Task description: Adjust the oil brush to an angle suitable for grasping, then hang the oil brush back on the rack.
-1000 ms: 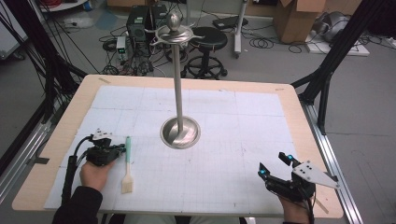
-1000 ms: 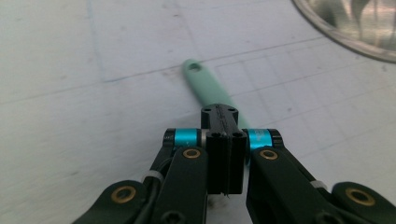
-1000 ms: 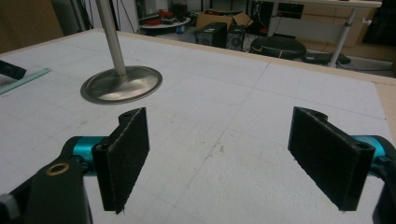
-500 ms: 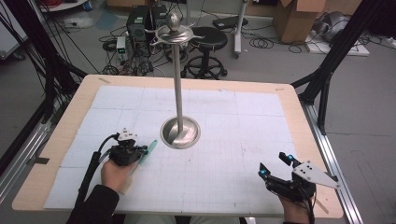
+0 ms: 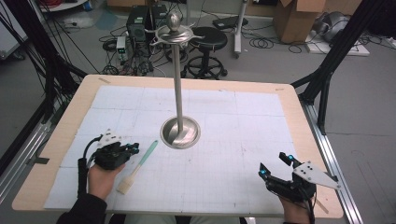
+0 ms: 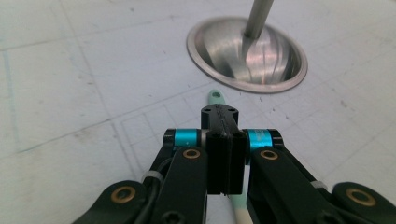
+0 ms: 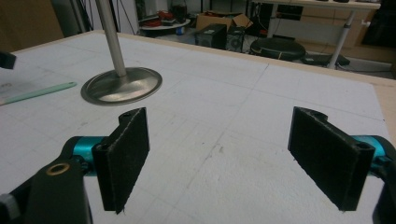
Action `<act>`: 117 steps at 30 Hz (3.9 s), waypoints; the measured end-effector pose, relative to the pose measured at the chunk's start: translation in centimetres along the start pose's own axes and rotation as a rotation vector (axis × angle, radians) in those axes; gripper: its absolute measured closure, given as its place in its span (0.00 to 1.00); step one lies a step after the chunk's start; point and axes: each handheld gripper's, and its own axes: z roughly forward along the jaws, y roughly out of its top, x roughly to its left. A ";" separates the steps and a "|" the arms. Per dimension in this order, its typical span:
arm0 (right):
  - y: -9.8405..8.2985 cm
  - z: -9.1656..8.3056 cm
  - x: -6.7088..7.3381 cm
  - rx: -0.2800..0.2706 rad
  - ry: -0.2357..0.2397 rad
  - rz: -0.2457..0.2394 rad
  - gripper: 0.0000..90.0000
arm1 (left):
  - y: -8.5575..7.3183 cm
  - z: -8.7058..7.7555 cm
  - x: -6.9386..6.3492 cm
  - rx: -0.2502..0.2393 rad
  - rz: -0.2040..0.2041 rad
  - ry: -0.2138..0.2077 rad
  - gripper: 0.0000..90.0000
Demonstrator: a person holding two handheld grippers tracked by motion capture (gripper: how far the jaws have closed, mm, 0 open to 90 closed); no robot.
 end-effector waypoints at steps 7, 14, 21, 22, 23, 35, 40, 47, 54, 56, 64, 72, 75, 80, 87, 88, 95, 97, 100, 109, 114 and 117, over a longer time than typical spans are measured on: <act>0.2 -0.4 0.0 -0.020 0.000 -0.001 0.21 | -0.8 -3.2 0.1 -0.140 -0.016 -0.060 0.63; 0.6 -0.9 0.2 -0.025 0.008 -0.017 0.21 | -1.4 -4.9 0.2 -0.265 -0.010 -0.080 0.27; 0.3 -1.7 0.5 -0.026 0.012 -0.017 0.21 | -1.9 -5.9 0.5 -0.313 -0.018 -0.079 0.21; 0.3 -1.8 0.4 -0.025 0.010 -0.016 0.21 | -1.9 -6.0 0.6 -0.317 -0.022 -0.080 0.21; 0.3 -1.8 0.3 -0.028 0.006 -0.010 0.21 | -2.0 -6.0 0.6 -0.323 -0.027 -0.080 0.21; 0.0 -1.6 0.2 -0.019 0.003 -0.010 0.21 | -1.9 -5.8 -0.1 -0.308 0.016 -0.075 0.22; 0.0 -1.6 0.2 -0.011 0.002 -0.015 0.21 | -1.9 -5.5 -0.1 -0.300 0.015 -0.080 0.23; 0.0 -1.8 0.3 -0.008 -0.007 -0.020 0.21 | -1.9 -5.3 0.0 -0.295 0.008 -0.090 0.23; 0.0 -1.6 0.3 -0.007 -0.002 -0.026 0.21 | -2.0 -4.8 -0.1 -0.247 -0.015 -0.083 0.22; 0.0 -1.6 0.4 -0.001 0.007 -0.037 0.21 | -2.1 -4.6 -0.1 -0.216 -0.012 -0.072 0.22; -0.1 -1.4 0.3 0.010 0.009 -0.040 0.21 | -2.6 -2.5 -0.4 -0.025 0.023 -0.097 0.38; -0.1 -1.4 0.4 0.016 0.009 -0.051 0.21 | -3.2 -1.4 -0.8 0.091 0.041 -0.092 0.51; -0.1 -1.3 0.5 0.016 0.009 -0.050 0.21 | -3.3 -0.8 -1.2 0.132 0.046 -0.084 0.56; -0.1 -1.2 0.5 0.019 0.010 -0.054 0.21 | -3.4 0.0 -1.5 0.185 0.047 -0.051 0.61; -0.1 -1.2 0.5 0.024 0.013 -0.055 0.21 | -3.4 0.6 -1.9 0.225 0.080 0.002 0.72; -0.1 -1.2 0.5 0.024 0.013 -0.055 0.21 | -3.4 0.6 -1.9 0.228 0.083 0.008 0.72; -0.1 -1.1 0.5 0.022 0.008 -0.056 0.21 | -3.2 0.8 -2.4 0.247 0.113 0.015 0.89; -0.1 -1.1 0.5 0.021 0.007 -0.055 0.21 | -3.2 0.9 -2.3 0.249 0.095 0.009 0.89; -0.1 -1.1 0.5 0.022 0.005 -0.057 0.21 | -3.1 0.9 -2.0 0.258 0.076 -0.002 0.90; -0.1 -1.0 0.5 0.023 0.006 -0.057 0.21 | -3.0 0.8 -1.4 0.244 0.025 -0.041 0.91; -0.1 -1.1 0.5 0.018 0.005 -0.055 0.21 | -2.8 0.3 -1.2 0.200 0.000 -0.066 0.91; -0.1 -1.1 0.6 0.020 0.009 -0.055 0.21 | -2.6 -0.1 -1.1 0.179 -0.005 -0.070 0.91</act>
